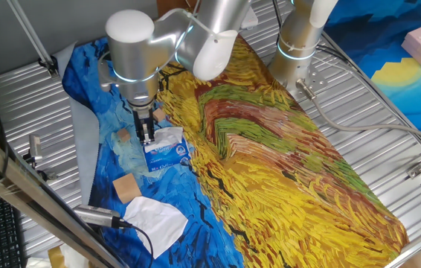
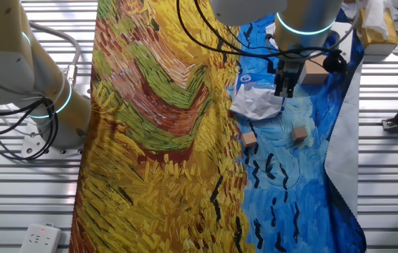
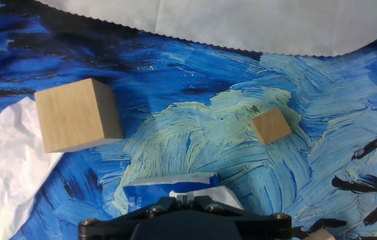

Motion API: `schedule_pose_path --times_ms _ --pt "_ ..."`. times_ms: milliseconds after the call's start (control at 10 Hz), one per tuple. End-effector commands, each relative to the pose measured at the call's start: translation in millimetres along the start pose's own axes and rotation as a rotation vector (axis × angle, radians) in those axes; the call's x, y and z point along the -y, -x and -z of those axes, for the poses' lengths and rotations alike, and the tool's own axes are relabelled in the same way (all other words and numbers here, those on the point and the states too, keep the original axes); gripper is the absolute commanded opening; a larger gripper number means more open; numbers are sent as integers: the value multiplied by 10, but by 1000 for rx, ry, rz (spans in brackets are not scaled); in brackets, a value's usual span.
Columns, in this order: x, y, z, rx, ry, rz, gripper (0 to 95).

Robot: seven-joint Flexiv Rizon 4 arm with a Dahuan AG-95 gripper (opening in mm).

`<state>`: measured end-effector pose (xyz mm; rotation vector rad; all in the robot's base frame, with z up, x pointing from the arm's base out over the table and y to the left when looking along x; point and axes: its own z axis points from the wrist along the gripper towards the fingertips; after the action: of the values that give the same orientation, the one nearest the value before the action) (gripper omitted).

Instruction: Pull out a napkin

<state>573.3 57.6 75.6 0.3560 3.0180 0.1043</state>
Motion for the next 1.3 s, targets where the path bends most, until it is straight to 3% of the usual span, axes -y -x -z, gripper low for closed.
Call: schedule_pose_path --times_ms 100,900,1300 --pt "-6 3 -1 3 3 5 0" --pt "-6 3 -1 -26 -11 15 0" --pt "-6 3 -1 -91 -9 18 0"
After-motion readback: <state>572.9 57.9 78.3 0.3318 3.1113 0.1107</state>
